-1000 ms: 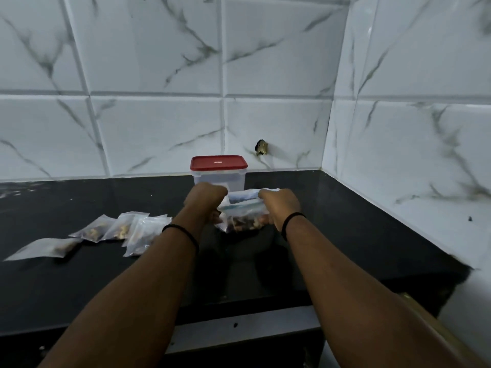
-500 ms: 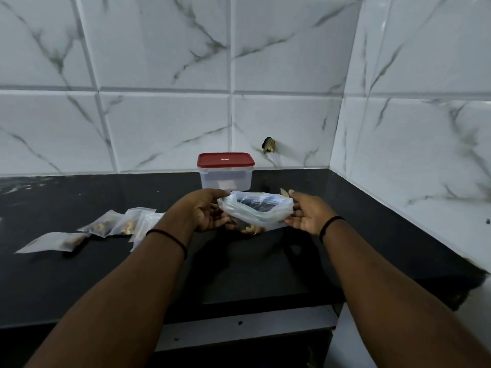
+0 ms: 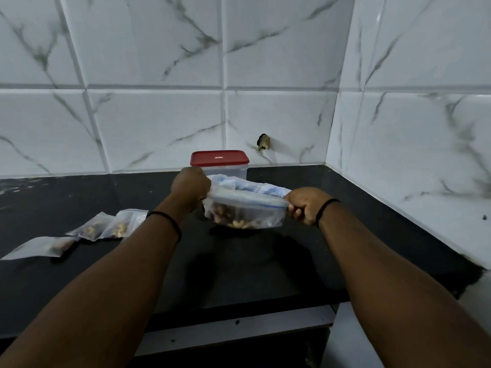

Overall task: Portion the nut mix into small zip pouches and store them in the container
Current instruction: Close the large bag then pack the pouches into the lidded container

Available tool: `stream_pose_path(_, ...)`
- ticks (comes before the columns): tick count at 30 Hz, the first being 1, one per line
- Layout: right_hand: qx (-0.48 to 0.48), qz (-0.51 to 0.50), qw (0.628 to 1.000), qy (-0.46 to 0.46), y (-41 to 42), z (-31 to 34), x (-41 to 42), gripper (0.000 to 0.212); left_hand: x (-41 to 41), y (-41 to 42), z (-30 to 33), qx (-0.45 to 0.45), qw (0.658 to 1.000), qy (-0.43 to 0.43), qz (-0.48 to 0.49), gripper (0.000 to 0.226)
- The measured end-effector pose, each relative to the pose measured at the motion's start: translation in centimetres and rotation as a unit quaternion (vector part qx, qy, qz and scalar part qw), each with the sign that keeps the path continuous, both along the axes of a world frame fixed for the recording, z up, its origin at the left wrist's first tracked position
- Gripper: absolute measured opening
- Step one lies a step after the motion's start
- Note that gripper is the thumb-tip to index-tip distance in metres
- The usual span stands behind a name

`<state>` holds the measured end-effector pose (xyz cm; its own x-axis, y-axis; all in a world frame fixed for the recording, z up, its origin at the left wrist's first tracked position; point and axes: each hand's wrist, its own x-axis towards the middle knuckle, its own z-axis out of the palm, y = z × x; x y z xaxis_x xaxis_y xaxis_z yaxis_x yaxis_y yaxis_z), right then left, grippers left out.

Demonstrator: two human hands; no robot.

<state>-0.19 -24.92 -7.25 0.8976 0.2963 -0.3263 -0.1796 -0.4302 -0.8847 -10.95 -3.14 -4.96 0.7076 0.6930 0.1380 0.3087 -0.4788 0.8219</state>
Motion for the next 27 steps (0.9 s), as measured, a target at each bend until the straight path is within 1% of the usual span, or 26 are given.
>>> stream_pose_path(1, -0.1, 0.01, 0.99, -0.103, 0.4, 0.3, 0.0, 0.018, 0.1, -0.2, 0.4, 0.069, 0.997, 0.003, 0.019, 0.022)
stream_pose_path(2, -0.194, 0.023, 0.958, -0.211, 0.8, 0.6, -0.3, 0.018, -0.1, -0.6, 0.9, 0.119, 0.992, 0.005, 0.032, 0.016)
stream_pose_path(3, -0.269, 0.033, 0.917, -0.293, 1.3, 0.9, -0.9, 0.019, 0.1, -0.8, 1.3, 0.155, 0.987, 0.003, 0.045, 0.013)
stream_pose_path(4, -0.315, 0.033, 0.886, -0.337, 1.7, 1.3, -1.5, 0.02, 0.2, -1.2, 1.8, 0.182, 0.982, 0.005, 0.054, 0.012)
stream_pose_path(5, -0.344, 0.03, 0.866, -0.362, 2.0, 1.5, -2.1, 0.021, 0.3, -1.6, 2.2, 0.199, 0.978, 0.0, 0.058, 0.012)
stream_pose_path(7, -0.375, 0.032, 0.846, -0.379, 2.1, 1.4, -2.6, 0.025, 0.2, -1.9, 2.6, 0.224, 0.973, 0.0, 0.056, 0.017)
stream_pose_path(9, -0.374, 0.047, 0.851, -0.365, 1.9, 0.8, -2.4, 0.026, 0.1, -1.5, 2.6, 0.206, 0.977, -0.013, 0.053, 0.016)
stream_pose_path(10, -0.355, 0.059, 0.865, -0.349, 1.8, 0.5, -2.3, 0.026, 0.1, -1.1, 2.5, 0.19, 0.981, -0.005, 0.048, 0.012)
stream_pose_path(11, -0.321, 0.071, 0.888, -0.321, 1.7, 0.3, -2.1, 0.023, 0.0, -0.7, 2.3, 0.155, 0.987, 0.0, 0.038, 0.008)
stream_pose_path(12, -0.261, 0.077, 0.92, -0.281, 1.5, 0.0, -1.8, 0.017, 0.0, -0.4, 2.1, 0.095, 0.995, 0.008, 0.028, 0.007)
stream_pose_path(13, -0.177, 0.078, 0.955, -0.224, 1.4, -0.2, -1.7, 0.012, -0.1, -0.2, 1.9, 0.014, 1.0, 0.011, 0.014, 0.009)
stream_pose_path(14, -0.087, 0.072, 0.981, -0.161, 1.2, -0.2, -1.7, 0.012, -0.2, 0.0, 1.7, -0.074, 0.997, 0.012, 0.0, 0.014)
stream_pose_path(15, -0.01, 0.061, 0.993, -0.103, 0.9, -0.2, -1.7, 0.016, -0.5, 0.1, 1.4, -0.148, 0.989, 0.014, -0.009, 0.02)
stream_pose_path(16, 0.044, 0.054, 0.996, -0.057, 0.7, -0.1, -1.7, 0.02, -0.7, 0.1, 1.3, -0.199, 0.98, 0.023, -0.014, 0.025)
stream_pose_path(17, 0.083, 0.047, 0.995, -0.019, 0.6, 0.0, -1.7, 0.022, -1.0, 0.2, 1.3, -0.231, 0.972, 0.038, -0.022, 0.027)
stream_pose_path(19, 0.153, 0.048, 0.985, 0.057, 0.7, 0.3, -1.5, 0.019, -1.3, 0.5, 1.3, -0.264, 0.961, 0.074, -0.036, 0.034)
stream_pose_path(21, 0.206, 0.063, 0.968, 0.127, 0.8, 0.5, -1.2, 0.017, -1.6, 1.0, 1.3, -0.267, 0.956, 0.114, -0.044, 0.033)
stream_pose_path(23, 0.204, 0.089, 0.963, 0.154, 0.7, 0.8, -1.4, 0.013, -1.9, 1.4, 1.1, -0.268, 0.95, 0.147, -0.059, 0.023)
stream_pose_path(25, 0.2, 0.106, 0.964, 0.14, 0.8, 1.3, -1.8, 0.012, -2.2, 1.5, 0.9, -0.262, 0.95, 0.156, -0.073, 0.015)
stream_pose_path(26, 0.183, 0.109, 0.971, 0.108, 0.9, 1.6, -2.0, 0.015, -2.3, 1.4, 0.8, -0.251, 0.953, 0.152, -0.077, 0.013)
stream_pose_path(27, 0.136, 0.111, 0.984, 0.038, 1.0, 1.8, -2.1, 0.018, -2.2, 1.4, 0.9, -0.229, 0.961, 0.136, -0.08, 0.012)
